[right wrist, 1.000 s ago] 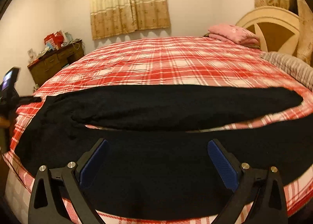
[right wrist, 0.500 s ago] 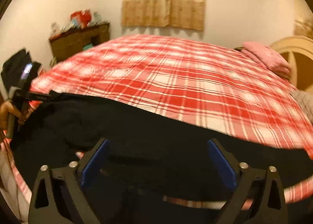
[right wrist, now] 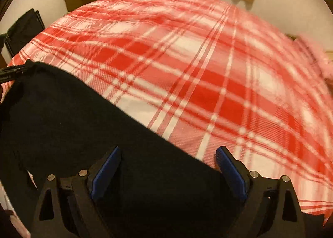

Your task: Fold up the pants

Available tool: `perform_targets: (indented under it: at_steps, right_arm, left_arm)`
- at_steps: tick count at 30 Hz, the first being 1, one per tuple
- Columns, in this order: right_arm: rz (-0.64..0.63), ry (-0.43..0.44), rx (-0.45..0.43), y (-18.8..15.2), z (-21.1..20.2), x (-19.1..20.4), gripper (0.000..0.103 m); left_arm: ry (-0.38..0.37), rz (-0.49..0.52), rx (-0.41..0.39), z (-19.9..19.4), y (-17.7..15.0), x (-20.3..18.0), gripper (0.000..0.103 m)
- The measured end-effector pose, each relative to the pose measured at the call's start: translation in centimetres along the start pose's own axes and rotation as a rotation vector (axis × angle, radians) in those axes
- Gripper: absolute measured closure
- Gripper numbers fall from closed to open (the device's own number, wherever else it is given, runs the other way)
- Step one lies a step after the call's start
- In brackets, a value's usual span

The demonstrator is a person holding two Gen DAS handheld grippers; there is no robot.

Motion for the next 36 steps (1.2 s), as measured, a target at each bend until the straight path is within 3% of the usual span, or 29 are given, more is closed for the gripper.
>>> perform_targets:
  at_steps: [1,2,3,4,5,6,7,10,16,20,24,29,32,36]
  right_arm:
    - [0.003,0.014,-0.003,0.0,-0.3,0.0,0.03]
    - [-0.007,0.022,-0.004,0.0,-0.6,0.1,0.052]
    - [-0.014,0.04,0.0,-0.1,-0.9,0.4,0.064]
    - [-0.014,0.06,0.012,-0.2,-1.3,0.7,0.086]
    - [-0.016,0.065,0.019,-0.4,-1.5,0.9,0.094]
    - [-0.029,0.049,0.014,-0.4,-1.9,1.1,0.095]
    - [-0.046,0.033,-0.002,-0.5,-2.4,1.4,0.098]
    - [-0.04,0.021,-0.067,-0.4,-4.9,2.2,0.099]
    - [-0.039,0.017,-0.245,-1.4,-13.3,4.2,0.099]
    - [-0.088,0.016,-0.341,-4.5,-18.3,7.0,0.099]
    - [-0.159,0.001,-0.392,-9.1,-20.7,10.1,0.099]
    - [-0.255,-0.063,-0.39,-15.4,-19.5,13.5,0.099]
    - [-0.305,-0.121,-0.357,-18.3,-16.8,14.3,0.099]
    - [-0.379,-0.196,-0.319,-21.4,-13.8,14.9,0.099]
  left_arm:
    - [0.005,0.003,-0.003,0.1,0.0,-0.1,0.043]
    - [0.015,0.021,-0.009,0.1,0.2,-0.3,0.047]
    - [0.015,0.031,-0.014,0.1,0.2,-0.5,0.055]
    - [0.005,0.041,-0.017,0.0,0.2,-0.8,0.065]
    - [-0.011,0.043,-0.022,-0.1,0.3,-1.1,0.071]
    - [-0.024,0.033,-0.021,-0.4,0.3,-1.2,0.081]
    - [-0.025,0.028,-0.023,-0.5,0.3,-1.3,0.084]
    - [-0.022,0.015,-0.063,-2.0,0.5,-1.5,0.086]
    - [-0.02,0.03,-0.218,-8.4,1.1,-2.0,0.086]
    - [-0.038,0.024,-0.35,-13.8,-0.2,-2.3,0.086]
    - [-0.033,0.019,-0.454,-17.8,-4.4,-1.5,0.086]
    - [0.005,0.055,-0.512,-18.1,-9.3,-1.2,0.08]
    - [0.06,0.09,-0.463,-15.8,-12.4,-0.7,0.072]
    - [0.123,0.12,-0.406,-13.9,-15.1,0.1,0.053]
Point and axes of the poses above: each gripper's, at about its wrist camera, not at the fingertips, and z roughly the way its jaws point, x to its left, y to its top, the point moved 7 cm from there along z, roughly the way its jaws point, and after that the axes turned 5 degrees about z, right-handed, at the moved point
